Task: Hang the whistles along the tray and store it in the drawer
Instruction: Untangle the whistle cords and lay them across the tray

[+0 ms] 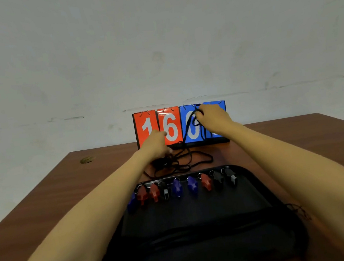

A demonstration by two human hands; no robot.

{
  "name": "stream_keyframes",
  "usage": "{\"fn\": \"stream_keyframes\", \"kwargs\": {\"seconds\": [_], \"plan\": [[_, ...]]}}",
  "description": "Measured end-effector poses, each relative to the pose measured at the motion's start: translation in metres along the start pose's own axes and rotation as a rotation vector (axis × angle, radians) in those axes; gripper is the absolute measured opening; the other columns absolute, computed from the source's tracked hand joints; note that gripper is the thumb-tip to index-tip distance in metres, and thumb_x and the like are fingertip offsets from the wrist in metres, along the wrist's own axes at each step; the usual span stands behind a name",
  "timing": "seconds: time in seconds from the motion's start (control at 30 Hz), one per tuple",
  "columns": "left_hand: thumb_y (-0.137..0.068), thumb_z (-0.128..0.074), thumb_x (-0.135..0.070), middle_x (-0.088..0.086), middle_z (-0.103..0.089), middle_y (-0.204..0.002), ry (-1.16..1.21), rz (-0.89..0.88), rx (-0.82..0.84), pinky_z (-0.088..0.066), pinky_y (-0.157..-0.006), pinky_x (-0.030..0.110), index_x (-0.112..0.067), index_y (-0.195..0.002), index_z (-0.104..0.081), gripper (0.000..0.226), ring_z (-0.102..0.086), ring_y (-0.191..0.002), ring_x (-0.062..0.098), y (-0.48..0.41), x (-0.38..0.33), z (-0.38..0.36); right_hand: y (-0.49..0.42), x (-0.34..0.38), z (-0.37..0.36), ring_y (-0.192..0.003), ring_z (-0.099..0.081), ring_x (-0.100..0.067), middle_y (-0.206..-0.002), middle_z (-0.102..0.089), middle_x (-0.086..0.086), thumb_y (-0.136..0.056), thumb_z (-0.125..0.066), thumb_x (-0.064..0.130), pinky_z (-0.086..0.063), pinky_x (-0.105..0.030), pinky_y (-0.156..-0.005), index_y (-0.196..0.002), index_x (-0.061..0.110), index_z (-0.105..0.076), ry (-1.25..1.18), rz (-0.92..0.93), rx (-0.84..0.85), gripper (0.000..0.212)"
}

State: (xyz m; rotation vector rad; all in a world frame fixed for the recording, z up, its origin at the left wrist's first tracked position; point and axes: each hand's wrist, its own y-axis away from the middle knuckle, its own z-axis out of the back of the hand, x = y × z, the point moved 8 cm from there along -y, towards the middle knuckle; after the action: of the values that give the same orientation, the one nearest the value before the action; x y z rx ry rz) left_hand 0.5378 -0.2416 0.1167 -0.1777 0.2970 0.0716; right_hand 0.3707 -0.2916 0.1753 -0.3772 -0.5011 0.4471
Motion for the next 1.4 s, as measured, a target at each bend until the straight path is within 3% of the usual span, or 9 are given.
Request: {"fn": "stream_keyframes", "kwargs": {"seconds": [0.17,0.27,0.43,0.6,0.77,0.9,1.07,1.23,1.4], "plan": [[-0.091,-0.058,-0.01,0.013,-0.043,-0.144,0.237,-0.168,-0.039,-0.035,-0.107,0.034,-0.006,-0.14,-0.039,0.053,-0.042,-0.131,0.028,0.003,-0.042,0.003,0.008,0.029,0.024,-0.054,-0.04,-0.019,-0.064,-0.052,-0.008,-0.099,-0.037,0.022,-0.031,-0.032,-0.052,-0.075,0.008,-0.046,-0.192,0.123,-0.077,0.029],[-0.091,-0.057,-0.009,0.021,-0.06,-0.12,0.184,-0.103,-0.108,-0.05,-0.092,0.041,-0.002,-0.123,-0.054,0.033,-0.061,-0.101,0.032,-0.003,-0.028,0.003,0.007,0.026,0.033,-0.051,-0.037,-0.016,-0.062,-0.048,-0.004,-0.098,-0.036,0.019,-0.029,-0.03,-0.05,-0.078,0.007,-0.047,-0.195,0.107,-0.117,0.025],[-0.088,-0.063,-0.01,0.013,-0.066,-0.082,0.501,-0.029,-0.304,-0.056,-0.073,0.036,-0.004,-0.1,-0.056,0.016,-0.065,-0.068,0.022,0.001,0.008,0.025,-0.004,-0.007,0.026,-0.059,-0.046,-0.022,-0.063,-0.044,0.003,-0.098,-0.034,0.019,-0.026,-0.027,-0.047,-0.084,0.011,-0.048,-0.046,-0.032,-0.131,0.021],[-0.09,-0.06,-0.01,0.005,-0.068,-0.078,0.948,-0.118,-0.497,-0.056,-0.067,0.017,-0.005,-0.099,-0.06,0.011,-0.067,-0.068,0.011,0.01,0.009,0.062,-0.01,-0.047,-0.028,-0.077,-0.052,-0.029,-0.104,-0.058,-0.014,-0.097,-0.041,0.015,-0.04,-0.033,-0.066,-0.104,0.006,-0.057,0.149,-0.165,0.134,0.02],[-0.091,-0.057,-0.011,0.0,-0.064,-0.077,0.815,-0.194,-0.611,-0.051,-0.064,0.013,-0.007,-0.093,-0.058,0.004,-0.062,-0.061,0.001,0.011,0.0,0.087,0.004,-0.048,-0.064,-0.062,-0.04,-0.019,-0.073,-0.042,-0.005,-0.094,-0.041,0.006,-0.04,-0.035,-0.068,-0.085,0.008,-0.045,0.322,-0.171,0.301,0.01],[-0.094,-0.05,-0.012,0.005,-0.063,-0.089,0.727,-0.011,-0.812,-0.046,-0.073,0.027,-0.008,-0.095,-0.057,0.008,-0.058,-0.077,0.016,0.016,0.038,0.089,0.009,-0.058,-0.067,-0.073,-0.045,-0.025,-0.086,-0.047,-0.008,-0.094,-0.04,0.007,-0.037,-0.036,-0.071,-0.085,0.01,-0.044,0.397,-0.201,0.302,0.01],[-0.095,-0.043,-0.012,0.014,-0.063,-0.099,0.373,0.211,-0.631,-0.044,-0.071,0.034,-0.003,-0.103,-0.056,0.018,-0.058,-0.087,0.03,0.01,0.073,0.047,0.011,-0.079,-0.052,-0.078,-0.048,-0.026,-0.083,-0.047,-0.008,-0.091,-0.041,0.006,-0.04,-0.034,-0.069,-0.089,0.009,-0.045,0.295,-0.309,0.214,0.006],[-0.087,-0.048,-0.012,0.015,-0.06,-0.112,0.002,0.296,-0.097,-0.05,-0.078,0.037,-0.005,-0.105,-0.061,0.023,-0.06,-0.096,0.034,-0.002,0.074,-0.01,0.0,-0.064,-0.047,-0.071,-0.045,-0.025,-0.088,-0.051,-0.008,-0.098,-0.035,0.017,-0.036,-0.036,-0.066,-0.089,0.005,-0.05,-0.091,-0.19,0.081,0.021],[-0.093,-0.056,-0.025,0.009,-0.047,-0.141,0.354,0.009,-0.065,-0.036,-0.105,0.035,-0.009,-0.133,-0.05,0.043,-0.046,-0.127,0.026,-0.007,0.009,-0.019,-0.006,-0.01,-0.03,-0.069,-0.054,-0.02,-0.085,-0.06,-0.013,-0.1,-0.037,0.021,-0.049,-0.036,-0.066,-0.087,0.006,-0.053,-0.395,-0.05,0.04,0.025]]}}
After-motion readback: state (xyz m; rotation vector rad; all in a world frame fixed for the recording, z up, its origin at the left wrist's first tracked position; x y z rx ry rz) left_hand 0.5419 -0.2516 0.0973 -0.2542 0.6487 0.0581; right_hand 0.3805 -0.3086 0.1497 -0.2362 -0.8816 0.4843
